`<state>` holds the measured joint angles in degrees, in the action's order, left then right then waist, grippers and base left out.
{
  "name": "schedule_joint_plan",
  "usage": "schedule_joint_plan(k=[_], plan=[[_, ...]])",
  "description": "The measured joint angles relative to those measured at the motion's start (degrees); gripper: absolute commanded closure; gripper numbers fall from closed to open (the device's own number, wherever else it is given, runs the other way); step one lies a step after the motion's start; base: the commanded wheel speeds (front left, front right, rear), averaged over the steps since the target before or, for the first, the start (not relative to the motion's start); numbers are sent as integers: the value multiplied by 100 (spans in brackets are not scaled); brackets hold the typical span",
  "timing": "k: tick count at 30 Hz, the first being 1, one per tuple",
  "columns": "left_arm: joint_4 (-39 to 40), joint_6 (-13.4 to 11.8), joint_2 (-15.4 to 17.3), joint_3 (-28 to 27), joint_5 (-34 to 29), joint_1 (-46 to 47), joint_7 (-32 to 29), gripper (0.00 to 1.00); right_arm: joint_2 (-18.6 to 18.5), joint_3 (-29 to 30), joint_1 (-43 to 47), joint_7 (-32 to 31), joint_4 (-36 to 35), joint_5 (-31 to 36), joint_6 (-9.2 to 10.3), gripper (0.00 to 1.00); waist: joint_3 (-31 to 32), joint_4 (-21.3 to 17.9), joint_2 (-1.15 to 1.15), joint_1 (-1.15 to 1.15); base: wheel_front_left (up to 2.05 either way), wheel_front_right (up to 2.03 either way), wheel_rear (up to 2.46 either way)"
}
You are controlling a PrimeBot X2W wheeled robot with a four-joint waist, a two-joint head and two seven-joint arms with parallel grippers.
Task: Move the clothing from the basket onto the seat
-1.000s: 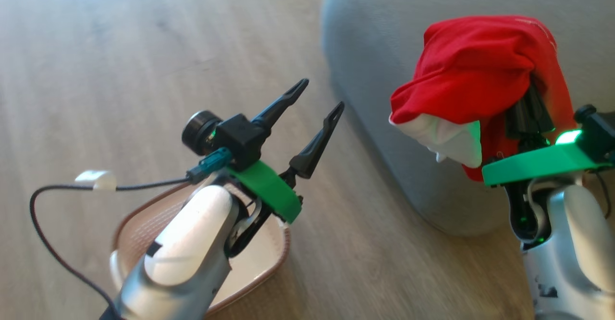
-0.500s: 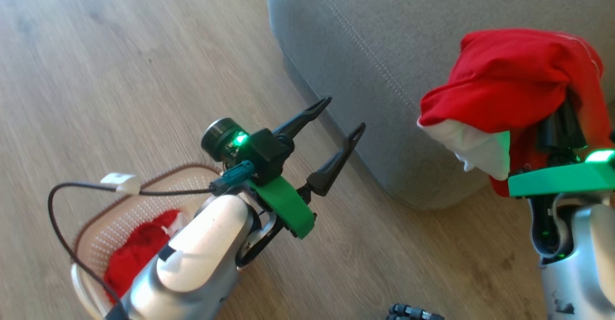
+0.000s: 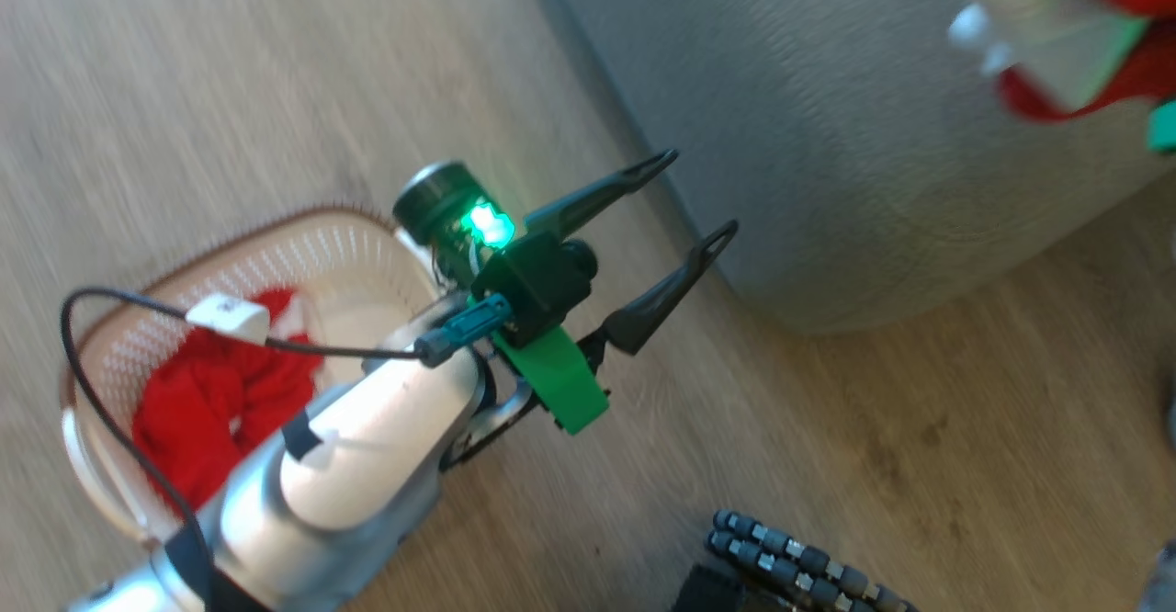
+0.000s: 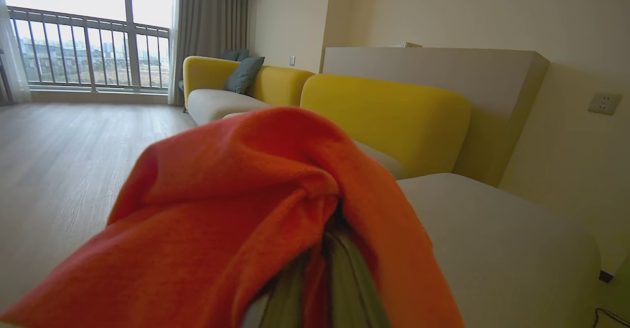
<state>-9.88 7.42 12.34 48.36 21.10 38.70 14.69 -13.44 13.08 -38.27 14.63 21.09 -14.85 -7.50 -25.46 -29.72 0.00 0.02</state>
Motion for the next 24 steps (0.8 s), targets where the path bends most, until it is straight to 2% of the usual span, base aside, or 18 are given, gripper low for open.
schedule_joint_plan(k=[8,14,20,24], plan=[[267,0,99,508,10,723,1,0,-557,643,-1112,0,901,382,0,100,-820,380,0,0,0,0,0],[421,0,149,755,11,1172,1,0,-1062,1114,-2338,0,1862,839,-1,100,-1472,813,0,0,0,0,0],[528,0,199,833,10,1294,1,0,-1216,1892,-3221,0,2624,1300,-1,100,-1988,1286,0,-1,0,0,0],[633,0,201,868,9,1310,1,0,-1257,2432,-3425,-1,3098,1784,-1,100,-2227,1583,0,-1,0,0,0]])
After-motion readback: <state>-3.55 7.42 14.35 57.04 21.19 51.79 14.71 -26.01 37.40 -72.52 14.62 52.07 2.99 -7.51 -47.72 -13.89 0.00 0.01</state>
